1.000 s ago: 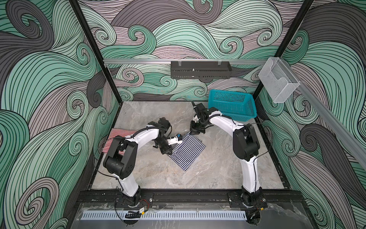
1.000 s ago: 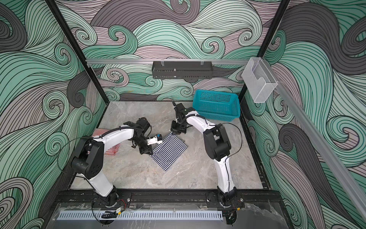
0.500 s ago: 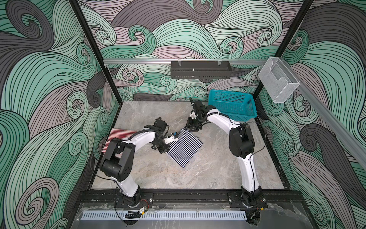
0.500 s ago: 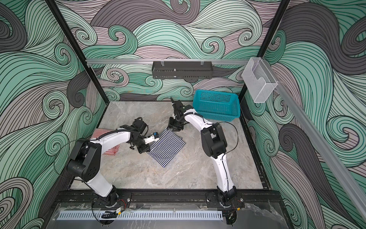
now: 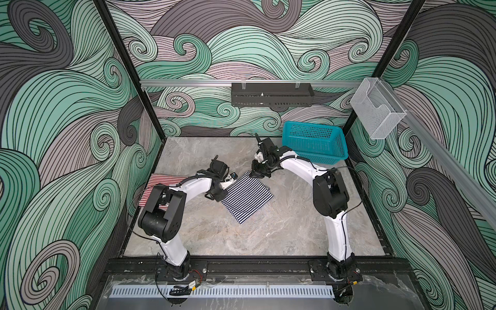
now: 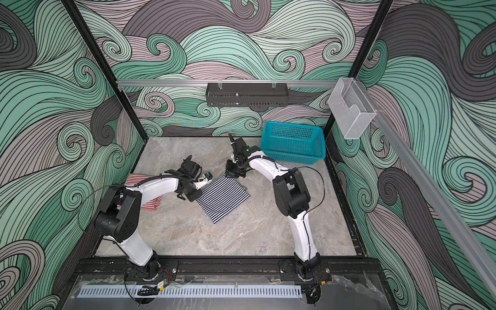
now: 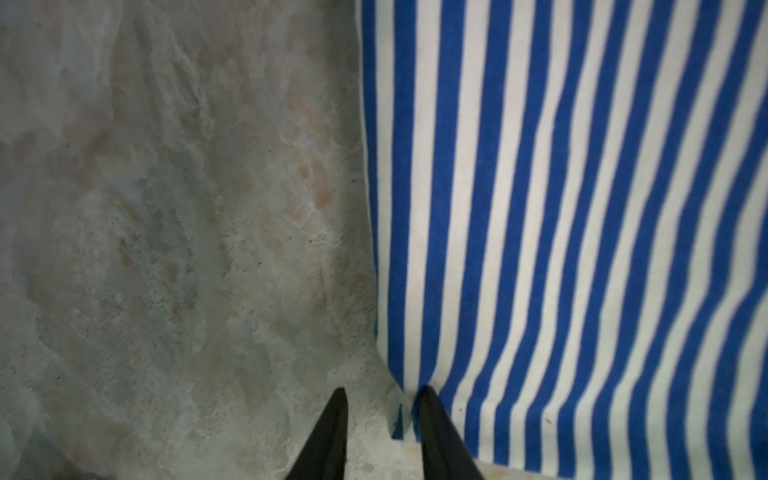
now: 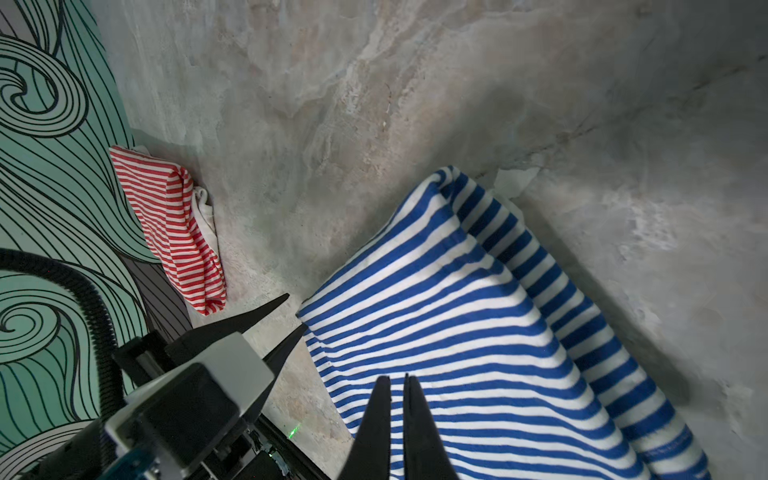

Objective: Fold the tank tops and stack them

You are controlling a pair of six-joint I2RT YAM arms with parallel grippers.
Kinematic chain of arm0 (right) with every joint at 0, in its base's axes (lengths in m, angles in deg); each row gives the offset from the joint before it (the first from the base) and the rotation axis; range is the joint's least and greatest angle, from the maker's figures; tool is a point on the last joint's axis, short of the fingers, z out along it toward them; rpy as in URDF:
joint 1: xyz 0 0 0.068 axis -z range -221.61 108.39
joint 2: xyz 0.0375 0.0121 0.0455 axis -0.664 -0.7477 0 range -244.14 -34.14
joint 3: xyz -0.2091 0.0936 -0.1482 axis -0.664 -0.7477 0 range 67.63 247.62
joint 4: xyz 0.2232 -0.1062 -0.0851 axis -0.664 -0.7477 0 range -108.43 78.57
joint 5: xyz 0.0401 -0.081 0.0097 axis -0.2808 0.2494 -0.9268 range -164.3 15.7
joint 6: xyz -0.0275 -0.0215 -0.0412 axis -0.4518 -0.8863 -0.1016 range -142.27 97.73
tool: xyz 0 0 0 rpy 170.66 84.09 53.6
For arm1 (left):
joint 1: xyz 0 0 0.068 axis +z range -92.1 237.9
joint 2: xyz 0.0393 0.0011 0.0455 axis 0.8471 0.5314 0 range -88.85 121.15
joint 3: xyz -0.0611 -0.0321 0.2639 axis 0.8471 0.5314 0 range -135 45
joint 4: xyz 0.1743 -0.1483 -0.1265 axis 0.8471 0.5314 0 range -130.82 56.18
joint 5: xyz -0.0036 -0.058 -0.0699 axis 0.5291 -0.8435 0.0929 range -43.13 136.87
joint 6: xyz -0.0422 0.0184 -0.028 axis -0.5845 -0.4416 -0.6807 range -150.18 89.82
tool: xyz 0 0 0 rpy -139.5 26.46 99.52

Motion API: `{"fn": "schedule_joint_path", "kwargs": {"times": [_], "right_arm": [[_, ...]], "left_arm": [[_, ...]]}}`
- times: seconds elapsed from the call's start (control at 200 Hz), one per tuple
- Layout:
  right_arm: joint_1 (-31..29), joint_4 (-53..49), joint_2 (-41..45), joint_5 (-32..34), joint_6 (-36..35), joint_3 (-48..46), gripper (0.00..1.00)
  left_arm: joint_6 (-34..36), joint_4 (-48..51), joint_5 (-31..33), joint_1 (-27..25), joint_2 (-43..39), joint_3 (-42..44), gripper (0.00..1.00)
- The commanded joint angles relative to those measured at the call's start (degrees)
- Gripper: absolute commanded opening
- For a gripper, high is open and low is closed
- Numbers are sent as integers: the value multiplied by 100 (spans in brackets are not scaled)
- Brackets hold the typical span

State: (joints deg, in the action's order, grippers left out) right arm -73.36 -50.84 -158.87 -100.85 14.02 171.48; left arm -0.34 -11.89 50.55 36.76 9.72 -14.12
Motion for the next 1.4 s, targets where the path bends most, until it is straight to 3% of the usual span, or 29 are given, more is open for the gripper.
{"fn": "schedule_joint_path", "kwargs": {"times": [0.0,0.305,0.566,0.721,0.876,1.016,1.396], "right_arm": [[-5,168,-411,-76,165,283,10],[67,219,-1313,129,483,677,12],[35,466,-828,60,399,289,23],[-131,575,-63,139,266,-44,33],[-349,776,478,271,291,-497,35],[-588,847,466,445,282,-678,36],[-936,1341,-24,305,466,-696,35]], "left_arm": [[-184,-176,473,9,149,-229,31],[-259,-220,843,12,516,-444,31],[-263,-245,1266,6,784,-637,31],[-439,-208,766,22,47,-580,45],[-574,-224,774,114,-866,-440,62],[-585,23,914,549,-1280,-355,67],[-471,438,545,2452,-1996,368,64]]}}
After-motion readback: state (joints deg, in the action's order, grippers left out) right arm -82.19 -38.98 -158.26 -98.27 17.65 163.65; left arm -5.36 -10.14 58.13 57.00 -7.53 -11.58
